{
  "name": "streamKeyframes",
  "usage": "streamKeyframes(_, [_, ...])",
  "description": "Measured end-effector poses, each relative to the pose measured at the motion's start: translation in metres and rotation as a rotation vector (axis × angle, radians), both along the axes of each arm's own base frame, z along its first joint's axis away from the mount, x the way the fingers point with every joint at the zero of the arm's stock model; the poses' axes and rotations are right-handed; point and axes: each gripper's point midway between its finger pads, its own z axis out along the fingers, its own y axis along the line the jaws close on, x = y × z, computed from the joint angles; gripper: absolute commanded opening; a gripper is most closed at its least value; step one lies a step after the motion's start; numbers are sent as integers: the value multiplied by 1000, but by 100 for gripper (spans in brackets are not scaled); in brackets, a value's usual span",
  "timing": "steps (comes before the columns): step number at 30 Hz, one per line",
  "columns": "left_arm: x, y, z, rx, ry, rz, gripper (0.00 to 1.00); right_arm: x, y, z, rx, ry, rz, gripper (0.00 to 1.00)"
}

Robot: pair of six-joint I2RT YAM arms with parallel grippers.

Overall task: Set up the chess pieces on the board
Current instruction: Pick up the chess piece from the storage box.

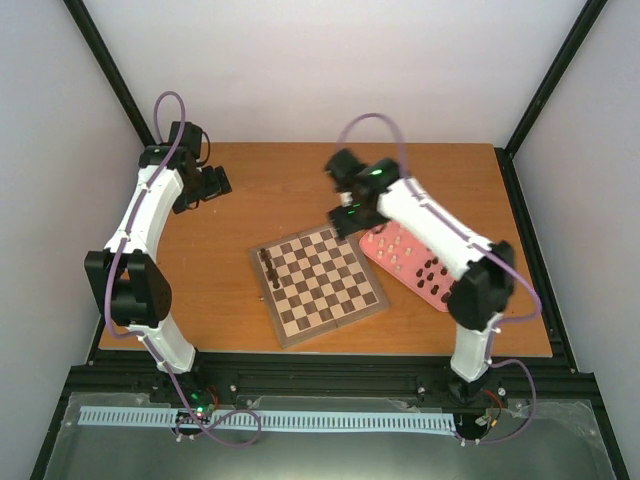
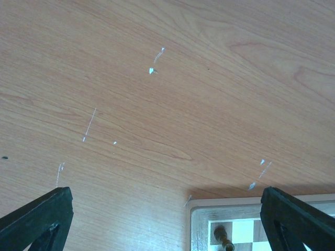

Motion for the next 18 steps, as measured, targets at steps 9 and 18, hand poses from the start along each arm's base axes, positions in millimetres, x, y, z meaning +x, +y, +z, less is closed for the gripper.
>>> streamKeyframes(9, [1,-3,1,-17,-4,-7,100,-6,-234,-42,-105,104,-643,74])
streamKeyframes(18, [1,-7,1,-36,-4,-16,100,-88,-280,-87,-77,300,-871,73])
